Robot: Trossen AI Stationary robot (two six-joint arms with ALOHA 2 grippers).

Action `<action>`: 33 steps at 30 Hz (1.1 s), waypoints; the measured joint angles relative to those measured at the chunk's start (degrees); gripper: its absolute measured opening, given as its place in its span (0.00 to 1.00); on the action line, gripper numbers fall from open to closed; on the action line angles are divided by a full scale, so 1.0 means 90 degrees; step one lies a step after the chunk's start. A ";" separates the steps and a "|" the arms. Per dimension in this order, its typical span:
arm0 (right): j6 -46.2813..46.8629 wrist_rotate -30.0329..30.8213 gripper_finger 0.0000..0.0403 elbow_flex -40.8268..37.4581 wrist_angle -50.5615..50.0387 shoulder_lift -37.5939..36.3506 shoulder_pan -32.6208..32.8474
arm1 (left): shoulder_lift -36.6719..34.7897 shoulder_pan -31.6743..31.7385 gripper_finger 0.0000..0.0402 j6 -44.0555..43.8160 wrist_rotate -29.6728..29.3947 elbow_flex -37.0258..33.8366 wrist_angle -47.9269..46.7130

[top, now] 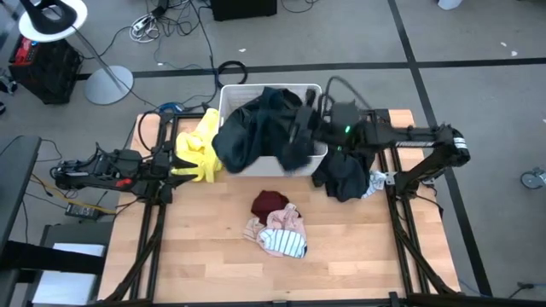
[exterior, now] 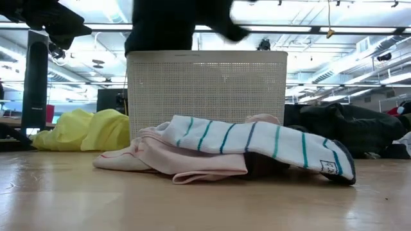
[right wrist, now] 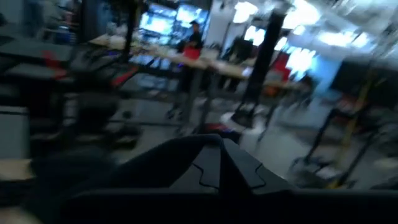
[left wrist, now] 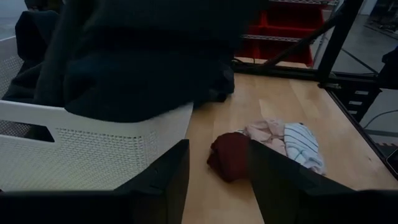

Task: Sort clothes
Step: Put the blue jeans into the laundry organizer

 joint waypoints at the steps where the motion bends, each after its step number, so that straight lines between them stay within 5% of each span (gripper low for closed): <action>1: -0.0228 0.0006 0.00 0.0284 -0.0120 0.0069 -0.0106 | -0.0002 0.0000 0.41 0.0000 0.0000 0.0000 0.0001; 6: -0.0976 0.0314 0.00 0.1761 -0.1386 0.0469 -0.0721 | -0.0002 0.0000 0.41 0.0000 0.0000 0.0000 0.0007; 13: -0.1153 0.2797 0.00 0.2628 -0.3307 0.0805 -0.1596 | -0.0002 -0.0001 0.41 0.0000 0.0000 0.0000 0.0007; 17: -0.0516 0.3478 0.00 0.2645 -0.3691 0.0800 -0.1881 | 0.0000 0.0000 0.41 0.0002 0.0000 0.0000 0.0006; 22: 0.0106 0.2547 0.00 0.2659 -0.3860 0.0917 -0.1951 | -0.0001 0.0000 0.41 0.0000 0.0000 0.0000 0.0014; 33: 0.1156 0.1658 0.00 0.2650 -0.4134 0.1992 -0.2012 | -0.0002 0.0000 0.41 0.0000 -0.0068 0.0000 0.0005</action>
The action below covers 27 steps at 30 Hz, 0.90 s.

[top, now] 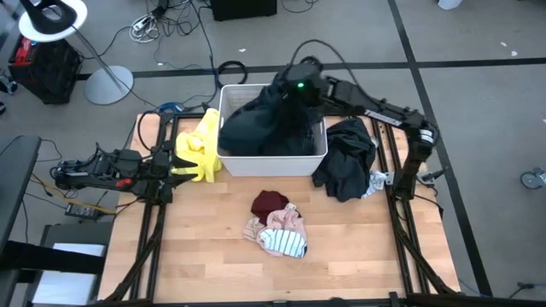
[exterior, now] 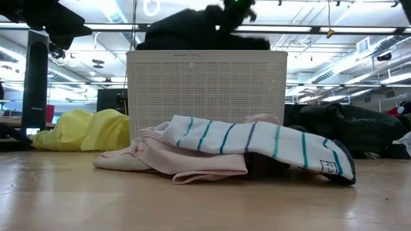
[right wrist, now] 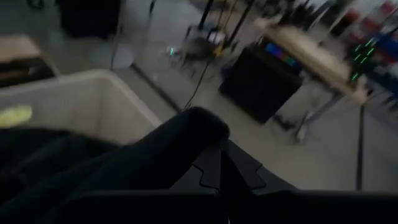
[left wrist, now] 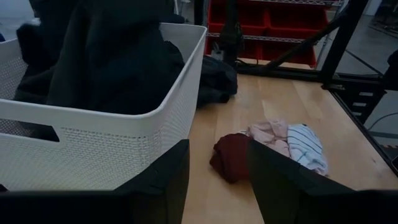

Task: Sort clothes
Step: Put the blue jeans into the laundry organizer

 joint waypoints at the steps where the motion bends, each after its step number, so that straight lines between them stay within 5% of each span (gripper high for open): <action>1: 0.0153 -0.0095 0.00 0.0000 -0.0110 0.0120 -0.0015 | 0.0001 -0.0002 0.41 0.0000 0.0000 0.0000 -0.0004; 12: 0.1591 -0.1040 0.00 0.0002 -0.1142 0.1530 -0.0100 | 0.0002 -0.0002 0.41 0.0000 0.0002 0.0000 -0.0003; 27: 0.3356 -0.4159 0.03 0.0015 -0.1448 0.2636 -0.0603 | 0.0000 0.0000 0.41 0.0000 0.0005 0.0000 -0.0008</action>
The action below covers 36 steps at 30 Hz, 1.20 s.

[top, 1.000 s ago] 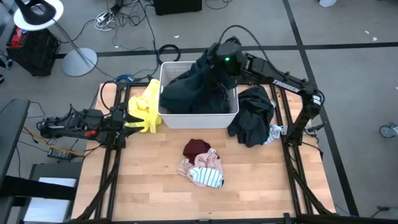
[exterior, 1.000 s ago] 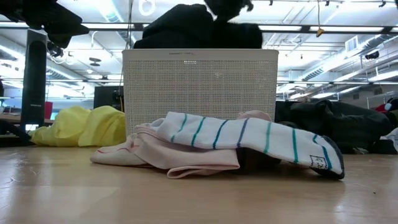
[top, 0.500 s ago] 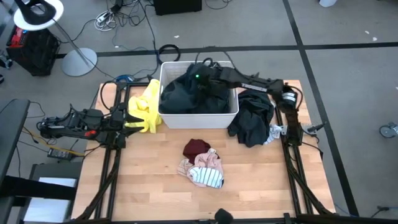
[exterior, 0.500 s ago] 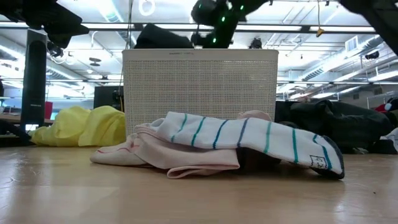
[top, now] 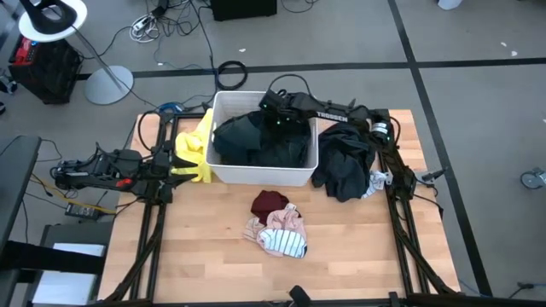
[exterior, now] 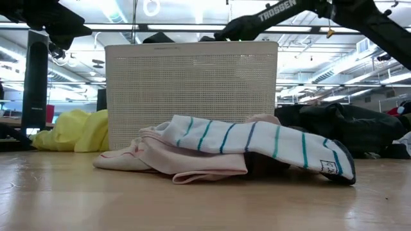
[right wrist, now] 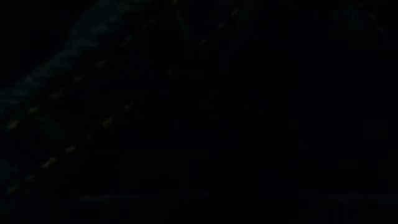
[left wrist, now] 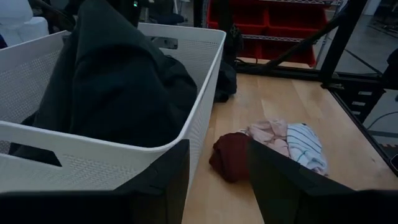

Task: Sort clothes
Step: Put the blue jeans into the laundry organizer

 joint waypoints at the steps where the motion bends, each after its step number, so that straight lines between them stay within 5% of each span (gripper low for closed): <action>1: -0.0015 -0.0056 0.04 -0.0003 0.0018 -0.0015 -0.0019 | 0.0000 -0.0002 0.41 0.0000 0.0002 0.0000 0.0003; 25: -0.1019 0.0987 0.38 -0.0041 0.0013 -0.1911 0.0014 | 0.0000 -0.0002 0.41 -0.0001 -0.0001 0.0000 0.0005; 31: -0.1287 0.0001 0.37 -0.0034 0.0947 -0.2288 0.0317 | 0.0000 -0.0002 0.41 -0.0002 -0.0003 0.0000 0.0005; 36: -0.1374 -0.0853 0.19 -0.0024 0.2349 -0.2276 0.0766 | 0.0000 -0.0002 0.41 -0.0002 -0.0005 0.0000 0.0003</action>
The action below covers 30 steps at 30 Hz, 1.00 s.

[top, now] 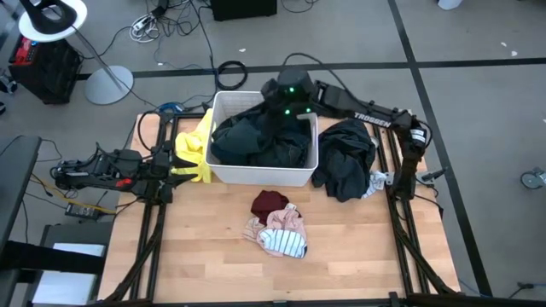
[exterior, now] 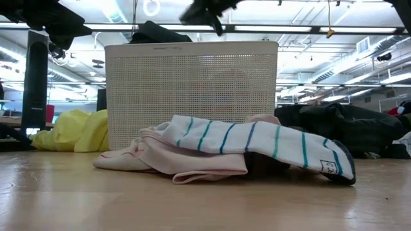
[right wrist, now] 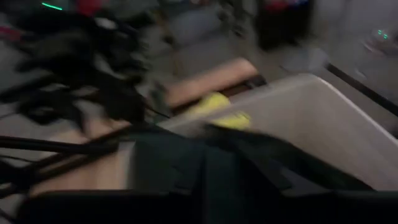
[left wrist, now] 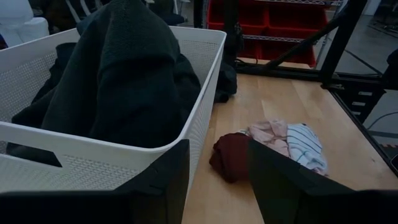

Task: Sort clothes
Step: Put the blue jeans into the laundry organizer

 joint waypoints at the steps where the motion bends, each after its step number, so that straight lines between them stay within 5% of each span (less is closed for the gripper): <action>1: -0.0078 -0.0037 0.12 0.0000 0.0169 0.0009 0.0109 | 0.0002 0.0001 0.41 0.0000 -0.0002 0.0000 -0.0001; 4: -0.0456 -0.0036 0.03 0.0006 0.0539 0.0115 0.0363 | 0.0002 0.0002 0.41 0.0000 -0.0005 0.0000 -0.0004; 17: -0.0309 -0.0008 0.01 0.0002 0.0582 0.1168 0.0517 | 0.0002 0.0000 0.41 0.0000 -0.0032 -0.0005 -0.0005; 30: 0.0748 0.0035 0.00 0.0053 -0.0999 0.2425 -0.0035 | 0.0000 0.0002 0.41 -0.0017 -0.0001 -0.0005 0.0000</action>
